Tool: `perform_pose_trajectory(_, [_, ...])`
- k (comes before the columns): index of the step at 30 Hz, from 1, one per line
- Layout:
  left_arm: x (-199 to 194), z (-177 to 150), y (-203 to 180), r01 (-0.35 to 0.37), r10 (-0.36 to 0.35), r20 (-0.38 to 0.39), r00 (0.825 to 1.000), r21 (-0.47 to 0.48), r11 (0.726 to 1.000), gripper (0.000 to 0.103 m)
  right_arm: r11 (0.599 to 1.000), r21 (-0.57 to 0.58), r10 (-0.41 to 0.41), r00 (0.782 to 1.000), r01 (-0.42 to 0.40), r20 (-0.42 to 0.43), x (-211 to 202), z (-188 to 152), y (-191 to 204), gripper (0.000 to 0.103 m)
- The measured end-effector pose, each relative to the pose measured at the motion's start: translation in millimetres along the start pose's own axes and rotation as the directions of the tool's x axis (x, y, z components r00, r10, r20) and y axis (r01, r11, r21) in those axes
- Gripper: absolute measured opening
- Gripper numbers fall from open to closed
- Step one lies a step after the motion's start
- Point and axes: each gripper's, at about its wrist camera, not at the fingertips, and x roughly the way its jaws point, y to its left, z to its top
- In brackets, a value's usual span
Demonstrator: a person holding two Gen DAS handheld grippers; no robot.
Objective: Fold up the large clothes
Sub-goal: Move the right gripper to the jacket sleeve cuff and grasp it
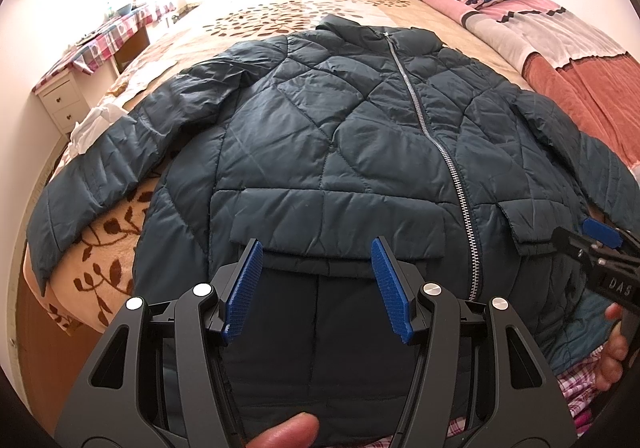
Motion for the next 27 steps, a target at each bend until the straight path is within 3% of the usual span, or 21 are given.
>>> perform_pose_trajectory(11, [-2, 0, -9, 0.013, -0.013, -0.003, 1.0, 0.015, 1.0, 0.059, 0.988, 0.142, -0.067, 0.997, 0.063, 0.024, -14, -5, -59, 0.082])
perform_pose_trajectory(27, [-6, 0, -30, 0.061, -0.062, 0.007, 0.998, 0.102, 0.993, 0.06, 0.938, 0.323, -0.137, 0.99, 0.123, 0.021, -30, -16, -130, 0.082])
